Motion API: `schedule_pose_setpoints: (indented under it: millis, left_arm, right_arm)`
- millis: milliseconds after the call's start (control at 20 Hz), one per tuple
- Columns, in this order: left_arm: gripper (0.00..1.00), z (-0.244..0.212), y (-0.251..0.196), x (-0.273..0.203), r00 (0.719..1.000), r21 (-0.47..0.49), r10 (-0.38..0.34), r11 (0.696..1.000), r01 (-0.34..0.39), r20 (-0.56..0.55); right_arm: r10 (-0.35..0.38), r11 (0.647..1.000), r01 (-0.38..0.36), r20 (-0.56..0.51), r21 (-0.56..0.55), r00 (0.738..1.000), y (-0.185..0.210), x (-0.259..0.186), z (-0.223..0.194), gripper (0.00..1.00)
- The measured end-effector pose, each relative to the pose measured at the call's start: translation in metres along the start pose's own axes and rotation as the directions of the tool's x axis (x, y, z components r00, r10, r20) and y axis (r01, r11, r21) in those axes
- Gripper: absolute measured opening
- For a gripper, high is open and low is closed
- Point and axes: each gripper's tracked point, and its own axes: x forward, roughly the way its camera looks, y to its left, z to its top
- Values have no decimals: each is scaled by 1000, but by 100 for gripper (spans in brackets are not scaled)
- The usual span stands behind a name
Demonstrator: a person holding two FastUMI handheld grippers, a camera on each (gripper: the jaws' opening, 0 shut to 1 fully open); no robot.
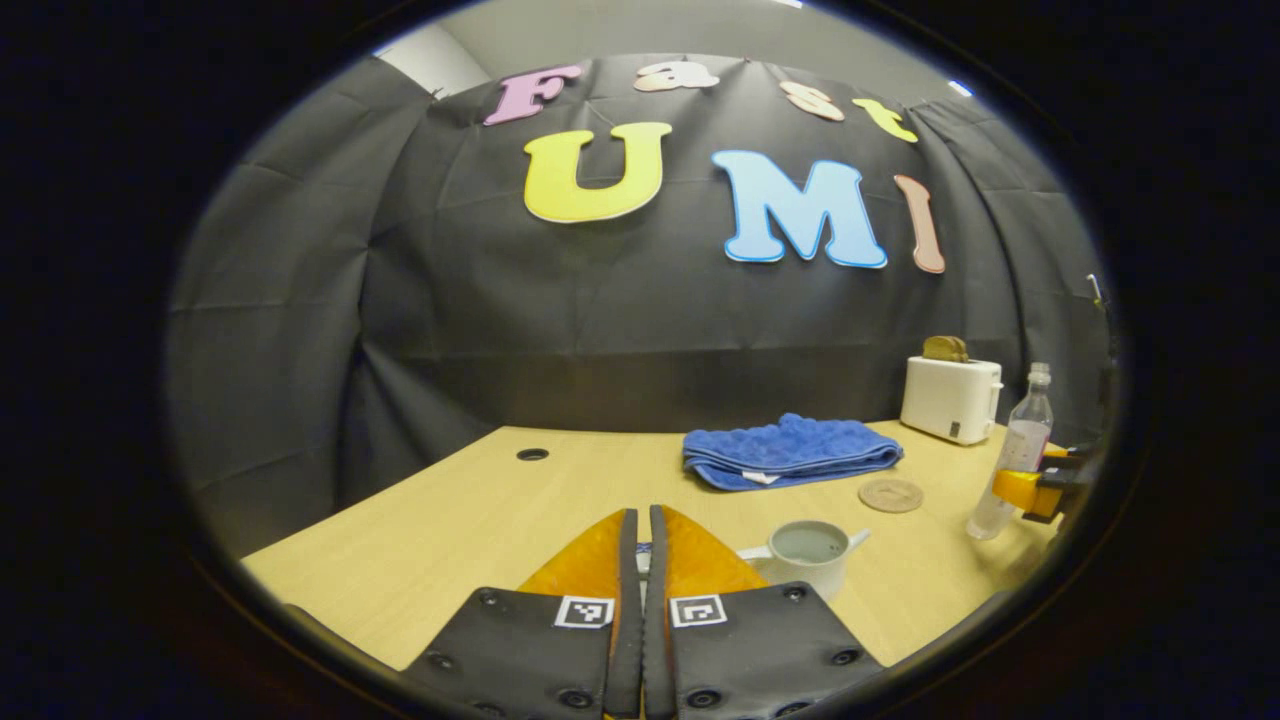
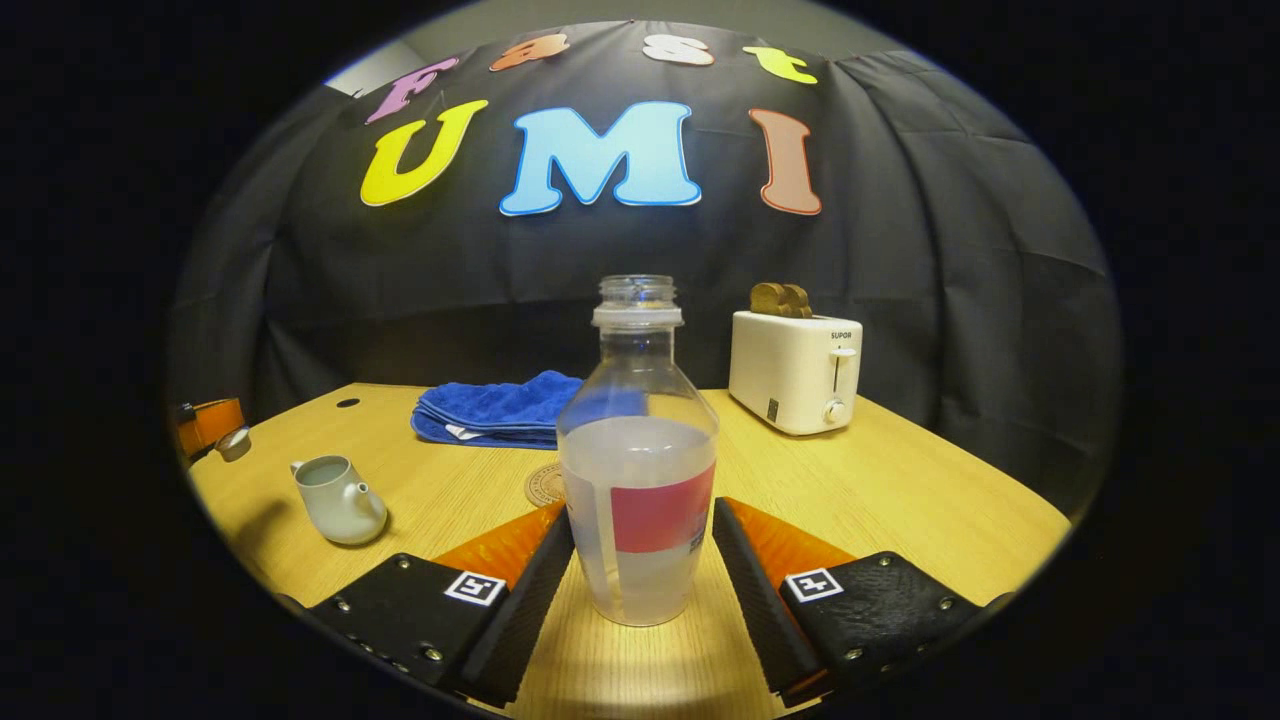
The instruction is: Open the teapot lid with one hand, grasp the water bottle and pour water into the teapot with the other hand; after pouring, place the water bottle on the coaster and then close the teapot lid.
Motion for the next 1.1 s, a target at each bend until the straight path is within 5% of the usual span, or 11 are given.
schedule_pose_setpoints:
  millis: [100, 500, 750, 1100]
  left_arm:
    - [6, -4, 6, -2, 1000, -4, 4, 1000, -4, -5]
    - [7, -11, 26, -6, 1000, -1, 22, 1000, -22, -12]
    - [7, -14, 37, -8, 999, -6, 31, 999, -31, -11]
    - [6, -20, 54, -11, 999, -17, 46, 999, -46, -19]
  right_arm:
    - [13, 1000, -13, 1, -24, 1000, 6, 0, 1, 78]
    - [-1, 949, 10, 30, -314, 1000, 37, 0, 19, 77]
    - [-26, 824, 71, 87, -562, 996, 60, 4, 38, 77]
    - [-58, 565, 143, 134, -812, 989, 82, 12, 44, 77]
